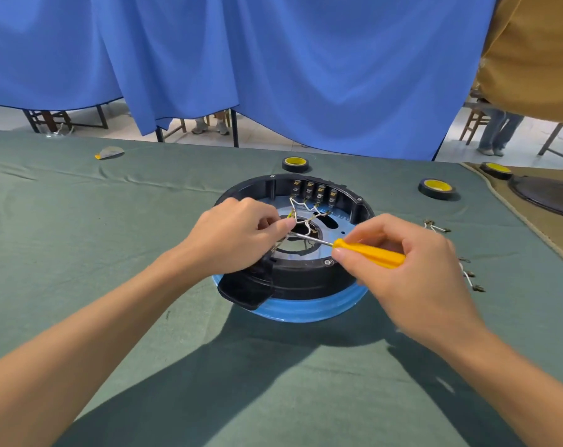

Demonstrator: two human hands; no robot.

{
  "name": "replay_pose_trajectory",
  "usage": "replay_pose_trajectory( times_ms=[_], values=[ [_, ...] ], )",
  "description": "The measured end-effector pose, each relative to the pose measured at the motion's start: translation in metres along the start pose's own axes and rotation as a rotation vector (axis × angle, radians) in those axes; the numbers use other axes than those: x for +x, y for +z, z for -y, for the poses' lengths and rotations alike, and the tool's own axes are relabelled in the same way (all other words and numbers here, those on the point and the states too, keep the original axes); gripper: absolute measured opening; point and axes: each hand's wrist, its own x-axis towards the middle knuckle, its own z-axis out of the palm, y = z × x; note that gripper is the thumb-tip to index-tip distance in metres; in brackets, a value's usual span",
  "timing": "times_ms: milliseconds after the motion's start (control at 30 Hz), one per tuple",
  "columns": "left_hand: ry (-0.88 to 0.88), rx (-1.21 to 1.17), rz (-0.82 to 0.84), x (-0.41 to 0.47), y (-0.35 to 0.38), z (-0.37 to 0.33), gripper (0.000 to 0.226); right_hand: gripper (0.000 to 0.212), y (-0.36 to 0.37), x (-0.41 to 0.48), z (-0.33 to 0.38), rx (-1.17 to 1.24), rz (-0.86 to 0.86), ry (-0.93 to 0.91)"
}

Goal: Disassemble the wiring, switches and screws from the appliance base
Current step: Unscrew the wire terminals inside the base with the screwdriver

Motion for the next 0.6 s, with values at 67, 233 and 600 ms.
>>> replay_pose_trajectory(
  times_ms=[67,233,600],
  values=[
    [0.012,-0.017,0.028,0.002,-0.004,0.001,0.048,0.013,-0.009,0.008,0.003,-0.04,0.052,0.019],
    [0.051,-0.08,0.149,0.02,-0.014,0.006,0.048,0.012,-0.026,0.023,0.008,-0.189,0.38,0.016],
    [0.087,0.053,0.049,0.042,0.0,0.016,0.041,0.012,-0.015,0.025,-0.001,-0.302,0.427,-0.22]
  ],
)
